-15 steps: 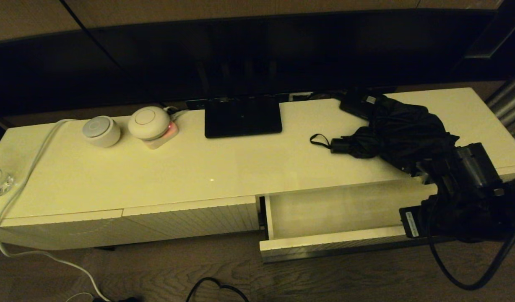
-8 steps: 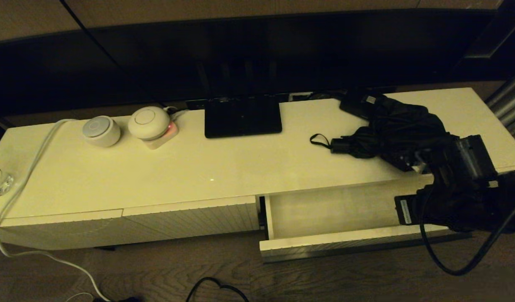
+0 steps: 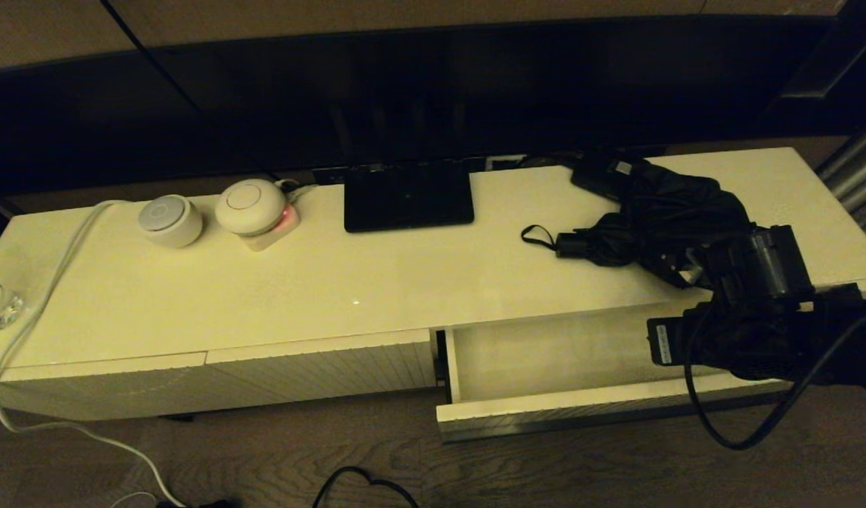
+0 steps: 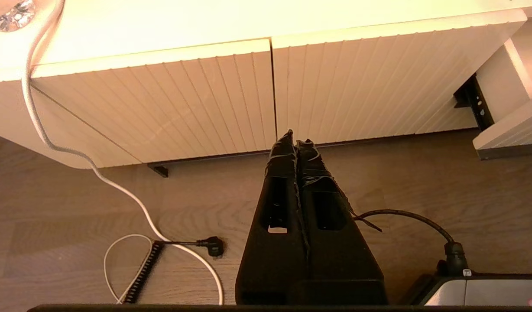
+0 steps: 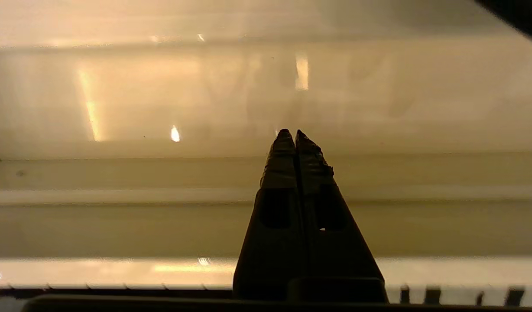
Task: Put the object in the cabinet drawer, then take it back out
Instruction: Open the drawer
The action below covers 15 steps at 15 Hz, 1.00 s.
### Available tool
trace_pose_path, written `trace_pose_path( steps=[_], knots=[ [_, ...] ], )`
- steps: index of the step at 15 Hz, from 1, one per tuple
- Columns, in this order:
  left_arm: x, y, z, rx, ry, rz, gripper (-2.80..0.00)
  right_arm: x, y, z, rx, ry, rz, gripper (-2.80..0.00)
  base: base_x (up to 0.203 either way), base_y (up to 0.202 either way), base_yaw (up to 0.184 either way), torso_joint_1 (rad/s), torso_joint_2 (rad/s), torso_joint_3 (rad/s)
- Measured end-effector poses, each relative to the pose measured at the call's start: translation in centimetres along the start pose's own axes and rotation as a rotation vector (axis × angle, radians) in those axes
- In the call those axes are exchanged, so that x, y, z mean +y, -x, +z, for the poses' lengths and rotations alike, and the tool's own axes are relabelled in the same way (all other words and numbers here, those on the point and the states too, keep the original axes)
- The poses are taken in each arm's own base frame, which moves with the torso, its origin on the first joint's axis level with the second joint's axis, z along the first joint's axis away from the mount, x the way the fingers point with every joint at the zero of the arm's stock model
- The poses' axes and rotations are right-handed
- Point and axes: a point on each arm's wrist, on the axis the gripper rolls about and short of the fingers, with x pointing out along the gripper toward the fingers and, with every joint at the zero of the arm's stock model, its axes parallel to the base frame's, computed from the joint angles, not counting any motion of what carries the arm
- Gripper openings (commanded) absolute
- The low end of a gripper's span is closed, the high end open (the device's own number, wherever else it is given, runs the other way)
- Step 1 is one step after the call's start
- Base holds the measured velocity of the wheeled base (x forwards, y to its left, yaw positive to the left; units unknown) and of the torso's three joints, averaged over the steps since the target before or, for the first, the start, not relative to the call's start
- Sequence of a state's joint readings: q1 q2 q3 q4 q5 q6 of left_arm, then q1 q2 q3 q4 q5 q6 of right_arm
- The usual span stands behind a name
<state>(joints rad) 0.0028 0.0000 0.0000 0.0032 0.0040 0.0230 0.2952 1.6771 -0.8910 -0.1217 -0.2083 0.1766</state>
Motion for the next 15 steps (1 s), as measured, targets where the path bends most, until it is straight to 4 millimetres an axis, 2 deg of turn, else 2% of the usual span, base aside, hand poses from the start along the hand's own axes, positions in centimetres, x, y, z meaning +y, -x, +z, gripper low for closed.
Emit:
trace_pose_path(
  steps=[6,10,15],
  knots=[
    [0.0,0.0,0.0,0.000,0.000,0.000,-2.80,2.1,-2.2,0.7,-0.097,-0.040,0.033,-2.80,0.000,0.000,0.000,0.000,0.00,0.000],
    [0.0,0.0,0.0,0.000,0.000,0.000,-2.80,2.4,-3.7,-0.2,-0.057,-0.030,0.023,-2.80,0.000,0.000,0.000,0.000,0.00,0.000],
    [0.0,0.0,0.0,0.000,0.000,0.000,-2.80,2.1,-4.3,-0.9,-0.026,-0.020,0.014,-2.80,0.000,0.000,0.000,0.000,0.00,0.000]
  ],
)
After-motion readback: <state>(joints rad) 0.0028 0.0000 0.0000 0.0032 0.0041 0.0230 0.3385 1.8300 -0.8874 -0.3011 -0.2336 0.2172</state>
